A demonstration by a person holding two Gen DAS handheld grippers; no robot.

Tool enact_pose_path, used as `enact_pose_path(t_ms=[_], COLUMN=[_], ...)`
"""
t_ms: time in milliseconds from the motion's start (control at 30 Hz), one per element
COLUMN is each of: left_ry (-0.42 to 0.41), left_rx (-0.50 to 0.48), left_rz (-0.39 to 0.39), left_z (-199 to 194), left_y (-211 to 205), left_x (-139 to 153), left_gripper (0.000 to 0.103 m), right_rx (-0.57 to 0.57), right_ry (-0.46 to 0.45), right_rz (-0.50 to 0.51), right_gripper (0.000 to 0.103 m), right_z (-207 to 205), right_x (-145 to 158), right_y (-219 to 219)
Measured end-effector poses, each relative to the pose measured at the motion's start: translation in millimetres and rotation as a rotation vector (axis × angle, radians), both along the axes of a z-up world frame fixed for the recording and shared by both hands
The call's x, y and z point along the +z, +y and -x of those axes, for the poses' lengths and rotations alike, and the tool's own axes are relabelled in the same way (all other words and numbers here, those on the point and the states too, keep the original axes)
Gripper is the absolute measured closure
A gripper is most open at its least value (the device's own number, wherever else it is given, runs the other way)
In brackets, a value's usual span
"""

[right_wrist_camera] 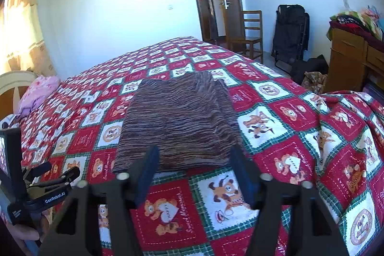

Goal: Fold small clothes

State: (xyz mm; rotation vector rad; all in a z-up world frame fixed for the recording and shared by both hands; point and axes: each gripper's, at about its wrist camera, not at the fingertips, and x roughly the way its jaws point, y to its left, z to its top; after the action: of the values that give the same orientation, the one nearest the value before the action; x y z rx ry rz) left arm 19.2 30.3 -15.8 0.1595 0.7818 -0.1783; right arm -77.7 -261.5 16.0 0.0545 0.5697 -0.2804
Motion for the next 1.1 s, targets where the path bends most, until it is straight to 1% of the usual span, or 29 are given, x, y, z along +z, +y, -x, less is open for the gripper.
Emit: enact_pose_path(t_ms=[100,167,333,433,600,667,767,833,867,900,1000,1100], left_ry=[0.008,0.019,0.082,0.111,0.079,0.075,0.059,0.059,0.066,0.076,0.107,0.138], left_rx=[-0.005,-0.022,-0.109,-0.134,-0.127,-0.14,-0.16,-0.175,-0.176,-0.176,-0.178,-0.184], left_rz=[-0.001,0.015,0.123,0.16,0.183,0.19,0.213,0.223,0.225,0.235,0.279,0.306], left_z=[-1.3,-1.0,-4.3,-12.8,-28.2,-37.1,-50.2,-60.7,-67.4,-75.5,-94.1,-108.2], left_y=[-3.0,-4.7,-8.3,-12.6,-19.6,-27.2,-41.1,-51.5,-57.9,-64.9,-77.3,-89.0], left_x=[-1.1,-1.7,-3.2,1.7,19.8,27.2,39.3,43.4,43.7,42.8,36.0,27.9], left_gripper=[0.009,0.009,0.009,0.009,0.009,0.009,0.009,0.009,0.009,0.009,0.009,0.009], right_rx=[-0.007,-0.007,-0.011,-0.006,-0.017,-0.022,-0.028,-0.01,0.0,0.011,0.019,0.03], right_ry=[0.01,0.021,0.05,0.064,0.031,0.016,-0.016,-0.028,-0.023,-0.016,0.018,0.063], right_rz=[-0.008,-0.019,-0.02,-0.022,0.002,0.015,0.028,0.026,0.015,-0.018,-0.102,-0.116], right_gripper=[0.036,0.036,0.036,0.036,0.036,0.036,0.036,0.034,0.029,0.029,0.029,0.029], right_z=[0.7,1.3,0.6,-3.9,-12.9,-17.9,-29.0,-43.7,-50.4,-60.9,-89.5,-117.8], right_x=[-1.3,-3.4,-7.8,-6.6,9.6,16.7,28.4,35.2,36.1,35.8,28.5,18.8], right_y=[-6.6,-12.0,-22.4,-28.9,-41.6,-45.4,-52.3,-57.2,-60.1,-65.7,-82.1,-91.9])
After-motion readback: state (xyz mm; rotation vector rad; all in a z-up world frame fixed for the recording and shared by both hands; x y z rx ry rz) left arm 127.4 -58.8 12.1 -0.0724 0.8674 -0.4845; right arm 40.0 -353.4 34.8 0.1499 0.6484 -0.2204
